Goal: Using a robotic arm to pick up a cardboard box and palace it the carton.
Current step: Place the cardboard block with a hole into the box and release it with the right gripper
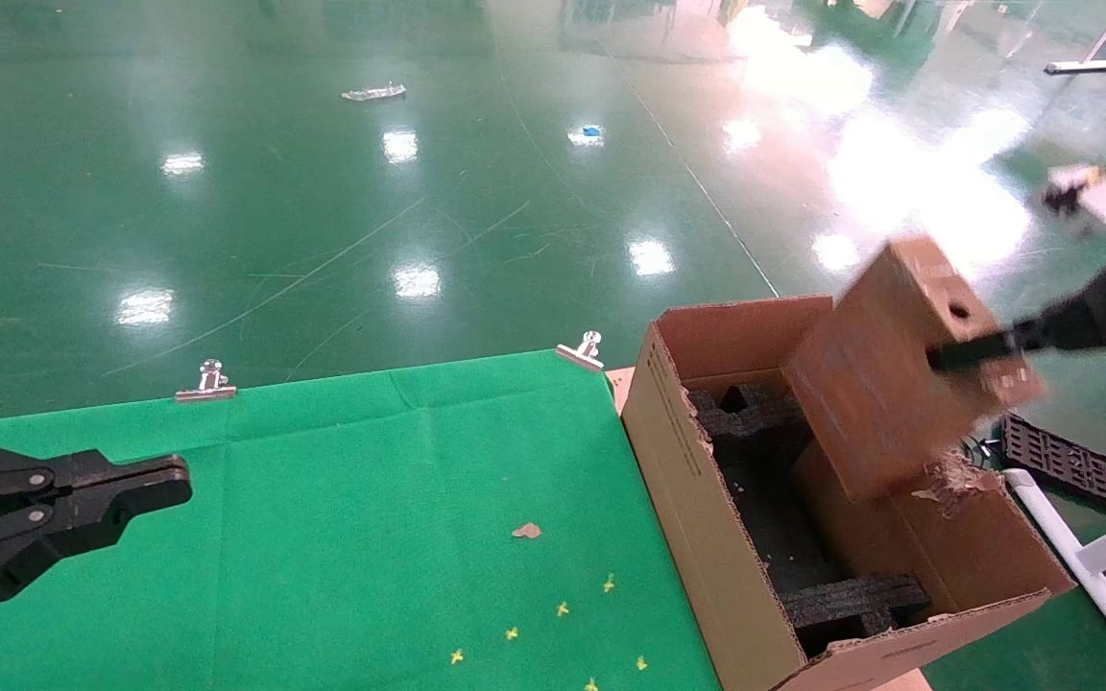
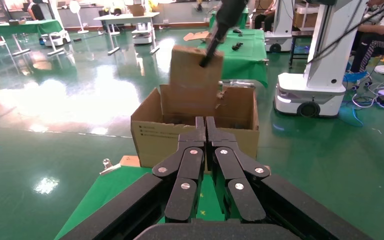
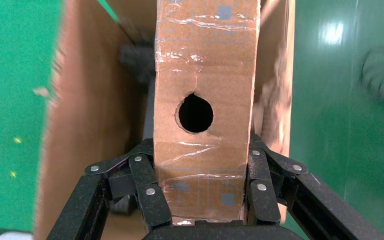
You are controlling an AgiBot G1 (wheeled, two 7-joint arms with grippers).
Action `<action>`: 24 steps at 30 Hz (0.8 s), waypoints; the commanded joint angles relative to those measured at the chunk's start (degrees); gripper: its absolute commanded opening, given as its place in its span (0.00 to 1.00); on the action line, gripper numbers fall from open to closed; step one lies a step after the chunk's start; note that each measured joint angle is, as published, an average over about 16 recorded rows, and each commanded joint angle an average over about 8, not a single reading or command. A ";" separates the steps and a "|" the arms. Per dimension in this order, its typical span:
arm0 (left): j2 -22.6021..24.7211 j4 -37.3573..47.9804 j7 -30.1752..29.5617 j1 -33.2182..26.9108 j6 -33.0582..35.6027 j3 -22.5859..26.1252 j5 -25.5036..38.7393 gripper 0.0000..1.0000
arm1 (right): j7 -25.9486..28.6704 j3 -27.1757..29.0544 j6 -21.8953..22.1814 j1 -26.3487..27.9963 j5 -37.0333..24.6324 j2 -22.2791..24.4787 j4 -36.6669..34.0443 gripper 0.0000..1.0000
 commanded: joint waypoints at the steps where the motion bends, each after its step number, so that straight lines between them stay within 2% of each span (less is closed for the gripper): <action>1: 0.00 0.00 0.00 0.00 0.00 0.00 0.00 1.00 | 0.72 -0.72 0.10 -1.60 -0.07 0.68 -0.93 0.00; 12: -0.01 0.00 0.02 -0.01 -0.01 0.03 -0.02 1.00 | 4.00 -3.23 3.80 -7.05 -1.99 0.43 -1.53 0.00; 24: -0.02 0.00 0.03 -0.01 -0.03 0.06 -0.04 1.00 | 6.44 -5.13 9.40 -12.29 -3.76 -2.29 -1.76 0.00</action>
